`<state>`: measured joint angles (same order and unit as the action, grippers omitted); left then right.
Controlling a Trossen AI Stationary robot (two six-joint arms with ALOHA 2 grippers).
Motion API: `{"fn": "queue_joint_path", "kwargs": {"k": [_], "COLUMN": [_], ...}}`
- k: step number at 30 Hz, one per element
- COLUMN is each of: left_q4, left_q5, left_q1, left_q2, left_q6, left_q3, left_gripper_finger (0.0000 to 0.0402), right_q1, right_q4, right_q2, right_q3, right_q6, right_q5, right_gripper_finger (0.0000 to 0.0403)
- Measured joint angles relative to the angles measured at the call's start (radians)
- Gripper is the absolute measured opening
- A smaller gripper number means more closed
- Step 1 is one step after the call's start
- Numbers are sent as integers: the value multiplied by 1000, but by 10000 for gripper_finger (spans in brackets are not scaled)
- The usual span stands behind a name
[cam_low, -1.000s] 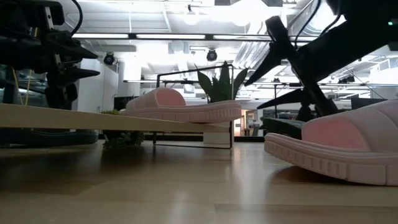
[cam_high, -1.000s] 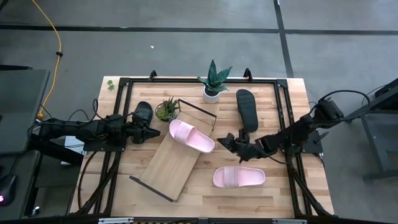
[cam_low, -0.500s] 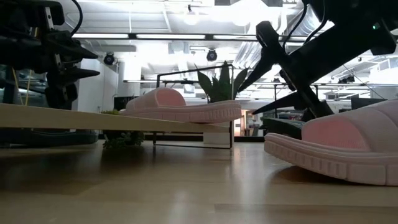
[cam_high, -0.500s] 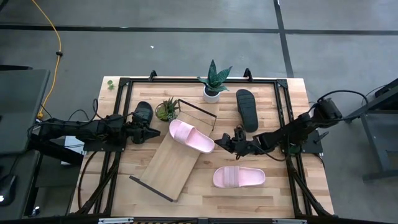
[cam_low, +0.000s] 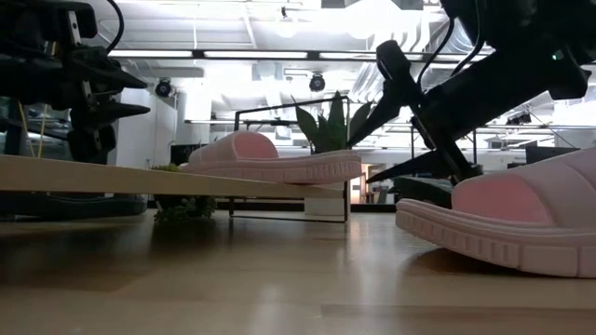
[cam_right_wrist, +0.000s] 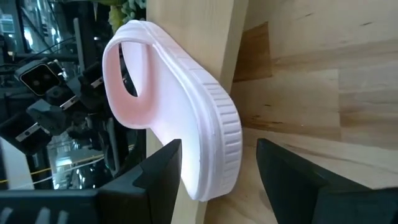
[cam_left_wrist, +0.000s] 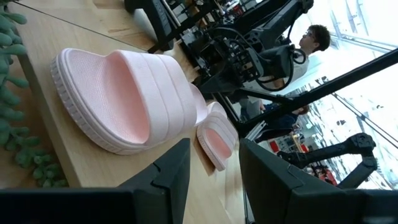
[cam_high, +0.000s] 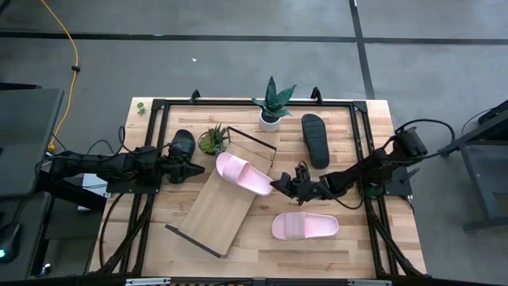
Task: Pick and place slides into the shelf
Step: Put the top pink slide on the shelf
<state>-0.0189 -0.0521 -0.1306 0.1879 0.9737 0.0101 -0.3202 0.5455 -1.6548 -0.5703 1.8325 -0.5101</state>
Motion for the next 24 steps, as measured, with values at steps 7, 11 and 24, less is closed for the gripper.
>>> {"fn": "queue_joint_path", "kwargs": {"k": [7, 11, 24], "left_q4": [0, 0, 1], "left_q5": [0, 0, 0], "left_q1": [0, 0, 0], "left_q2": [0, 0, 0], "left_q6": [0, 0, -5], "left_q3": [0, 0, 0], "left_gripper_finger": [127, 127, 127], "right_q1": [18, 36, 39], "right_q4": [-56, -84, -127], "right_q2": [-4, -12, -17], "right_q3": [-42, -65, -78], "right_q6": [-32, -58, -53], "right_q5": [20, 37, 56], "right_gripper_finger": [197, 197, 121]}}
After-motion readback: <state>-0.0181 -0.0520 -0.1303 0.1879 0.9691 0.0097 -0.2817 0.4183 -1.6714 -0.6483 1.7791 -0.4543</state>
